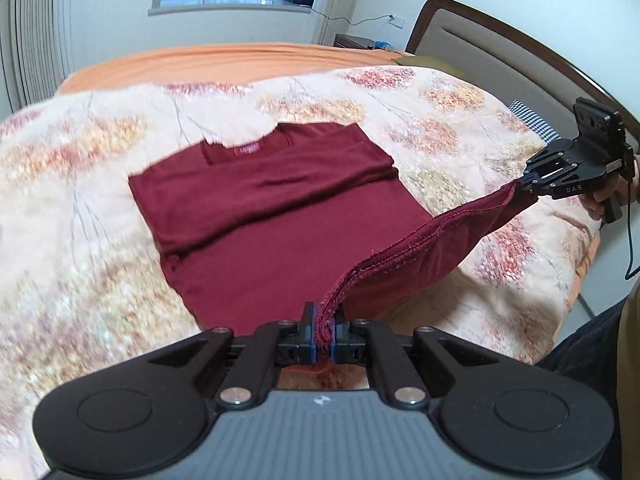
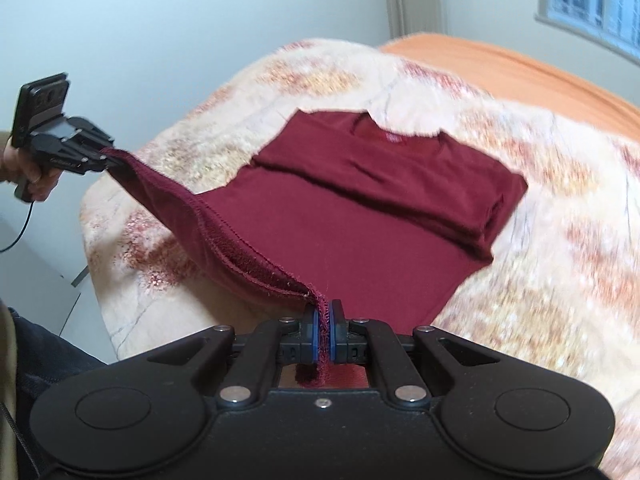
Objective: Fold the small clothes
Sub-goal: 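Lift the hem with both tools, stretching it between them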
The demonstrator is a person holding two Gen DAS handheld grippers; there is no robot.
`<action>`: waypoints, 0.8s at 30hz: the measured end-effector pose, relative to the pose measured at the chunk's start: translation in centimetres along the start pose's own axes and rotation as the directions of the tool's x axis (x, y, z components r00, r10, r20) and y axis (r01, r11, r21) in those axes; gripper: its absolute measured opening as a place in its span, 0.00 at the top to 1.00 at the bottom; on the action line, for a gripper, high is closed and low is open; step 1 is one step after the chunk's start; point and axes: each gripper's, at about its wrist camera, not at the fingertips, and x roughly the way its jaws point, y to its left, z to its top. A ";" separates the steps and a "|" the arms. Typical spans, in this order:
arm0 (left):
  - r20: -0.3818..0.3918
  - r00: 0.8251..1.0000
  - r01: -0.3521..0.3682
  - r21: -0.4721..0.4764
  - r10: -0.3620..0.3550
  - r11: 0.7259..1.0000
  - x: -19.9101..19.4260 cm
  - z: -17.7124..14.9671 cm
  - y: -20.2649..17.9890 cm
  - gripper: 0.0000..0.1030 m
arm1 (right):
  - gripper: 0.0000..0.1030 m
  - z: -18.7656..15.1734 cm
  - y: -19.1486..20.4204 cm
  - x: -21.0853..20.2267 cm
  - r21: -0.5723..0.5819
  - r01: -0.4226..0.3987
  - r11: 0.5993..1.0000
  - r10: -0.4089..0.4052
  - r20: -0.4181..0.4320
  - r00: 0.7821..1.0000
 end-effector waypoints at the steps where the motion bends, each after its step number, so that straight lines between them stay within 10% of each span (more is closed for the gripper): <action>1: 0.002 1.000 -0.011 0.006 0.011 1.000 -0.2 0.5 -0.4 0.95 | 0.96 0.1 -0.2 -0.4 -0.017 -0.005 1.000 0.005 0.008 1.000; 24: -0.052 0.986 -0.159 0.038 0.161 0.986 -1.8 3.1 -5.7 0.95 | 0.96 -0.4 -2.5 -2.6 -0.158 -0.113 0.981 0.123 0.058 0.991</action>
